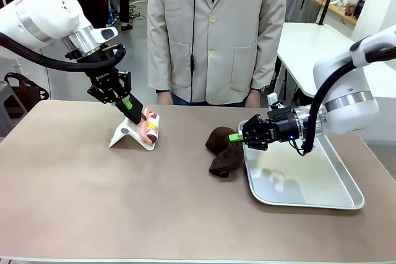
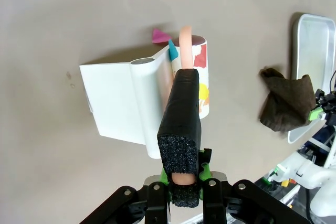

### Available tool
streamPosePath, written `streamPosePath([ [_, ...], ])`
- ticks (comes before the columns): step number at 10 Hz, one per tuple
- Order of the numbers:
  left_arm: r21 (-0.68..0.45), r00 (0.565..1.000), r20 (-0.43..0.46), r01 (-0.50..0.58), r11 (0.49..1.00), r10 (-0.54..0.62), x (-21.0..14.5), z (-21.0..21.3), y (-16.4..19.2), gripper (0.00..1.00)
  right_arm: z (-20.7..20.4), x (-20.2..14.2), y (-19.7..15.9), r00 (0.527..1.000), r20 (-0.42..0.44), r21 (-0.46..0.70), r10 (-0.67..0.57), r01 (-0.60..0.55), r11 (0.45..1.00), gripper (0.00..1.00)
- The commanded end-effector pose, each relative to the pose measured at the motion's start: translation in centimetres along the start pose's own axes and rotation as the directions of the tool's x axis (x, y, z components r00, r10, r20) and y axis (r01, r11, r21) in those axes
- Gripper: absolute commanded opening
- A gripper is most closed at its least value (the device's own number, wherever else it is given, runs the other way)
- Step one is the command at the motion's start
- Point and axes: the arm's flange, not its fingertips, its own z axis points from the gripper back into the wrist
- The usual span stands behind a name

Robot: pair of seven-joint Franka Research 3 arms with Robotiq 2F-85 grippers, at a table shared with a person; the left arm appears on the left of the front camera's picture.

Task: Clean the surface of the table.
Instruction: Return the Lint Roller and towel to their original positions.

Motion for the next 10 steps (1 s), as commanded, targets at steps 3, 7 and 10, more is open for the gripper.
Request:
streamPosePath([
  [3,0.067,0.998,-0.052,-0.018,0.998,0.022,0.9,-0.4,0.2,0.22,-0.1,-0.2,0.0,1.0,0.009,0.018,-0.015,0.015,1.0,0.1],
  [7,0.065,0.998,-0.046,-0.037,0.997,0.04,1.3,-0.1,0.3,0.85,0.0,-0.2,-0.1,0.999,-0.019,0.035,-0.03,0.031,0.999,0.7],
  [10,0.054,0.999,-0.027,-0.036,0.998,0.037,1.0,0.6,0.5,1.0,0.5,-0.1,0.1,0.999,-0.011,0.057,-0.037,0.038,0.998,1.0],
])
